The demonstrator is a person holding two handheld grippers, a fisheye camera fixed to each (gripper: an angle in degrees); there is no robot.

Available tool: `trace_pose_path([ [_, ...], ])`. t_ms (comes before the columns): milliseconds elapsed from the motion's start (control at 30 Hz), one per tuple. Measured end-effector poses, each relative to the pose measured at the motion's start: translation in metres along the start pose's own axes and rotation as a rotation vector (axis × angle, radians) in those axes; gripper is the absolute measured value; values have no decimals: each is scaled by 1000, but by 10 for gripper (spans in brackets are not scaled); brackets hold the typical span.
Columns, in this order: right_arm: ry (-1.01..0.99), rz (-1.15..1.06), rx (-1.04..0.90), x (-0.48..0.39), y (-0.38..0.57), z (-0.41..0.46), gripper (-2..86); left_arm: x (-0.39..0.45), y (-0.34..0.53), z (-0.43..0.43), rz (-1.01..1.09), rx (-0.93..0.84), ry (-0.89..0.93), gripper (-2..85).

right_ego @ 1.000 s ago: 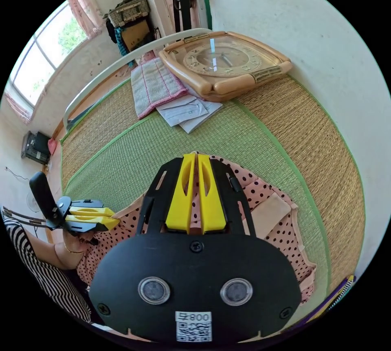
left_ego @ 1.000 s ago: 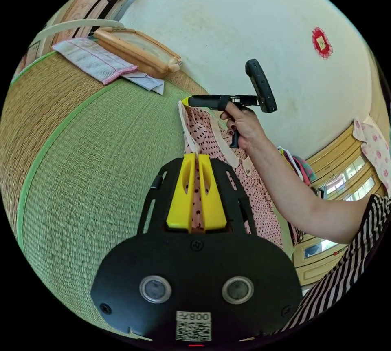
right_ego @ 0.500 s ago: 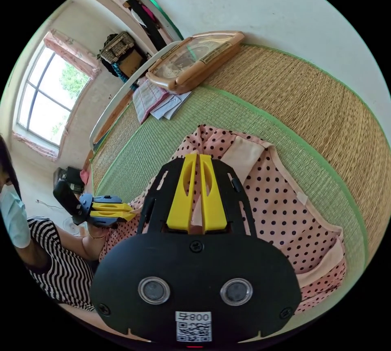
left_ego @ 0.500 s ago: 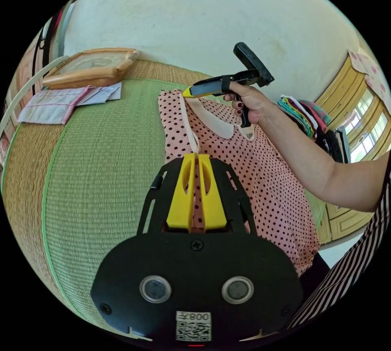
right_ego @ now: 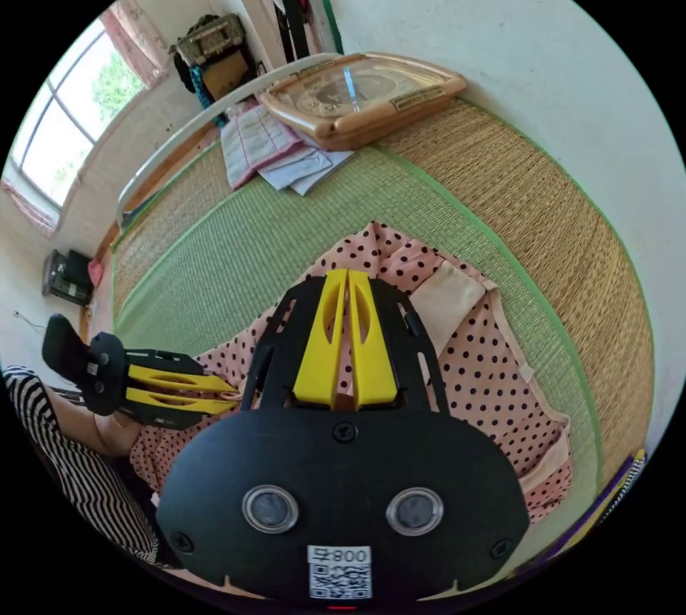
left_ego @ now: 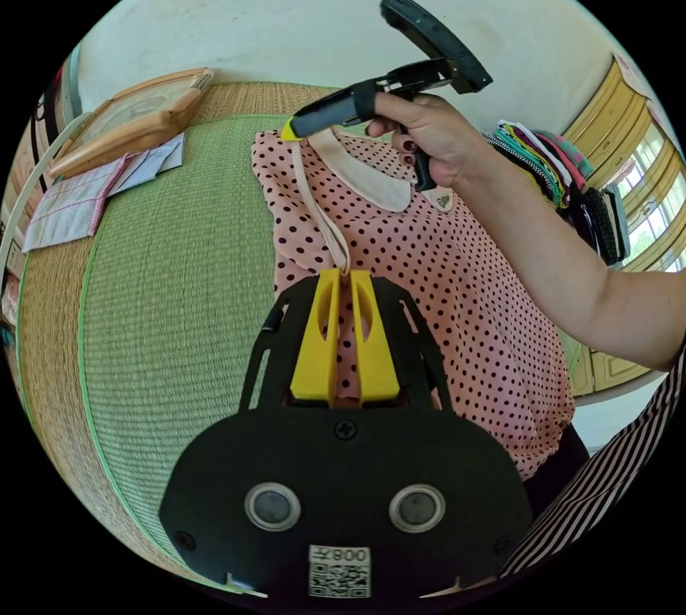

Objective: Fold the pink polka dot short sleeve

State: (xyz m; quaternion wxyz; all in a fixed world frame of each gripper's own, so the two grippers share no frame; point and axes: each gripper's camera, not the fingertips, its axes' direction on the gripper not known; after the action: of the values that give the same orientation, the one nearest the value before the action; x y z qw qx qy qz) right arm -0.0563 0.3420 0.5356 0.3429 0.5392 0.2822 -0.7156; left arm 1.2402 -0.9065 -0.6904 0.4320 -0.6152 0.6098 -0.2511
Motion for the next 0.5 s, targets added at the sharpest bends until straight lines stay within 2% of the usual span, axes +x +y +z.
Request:
trace_pose_path([
  [67,75,-28,-73,-6,-1,22,1,5,-8,1,13,-14,-5,29],
  [267,186,-82,-22,-16,22,39,2,13,-26,2,26,-37,-27,32],
  [500,9,75,-58,32,31,40,2,6,-41,1,3,-38,12,40],
])
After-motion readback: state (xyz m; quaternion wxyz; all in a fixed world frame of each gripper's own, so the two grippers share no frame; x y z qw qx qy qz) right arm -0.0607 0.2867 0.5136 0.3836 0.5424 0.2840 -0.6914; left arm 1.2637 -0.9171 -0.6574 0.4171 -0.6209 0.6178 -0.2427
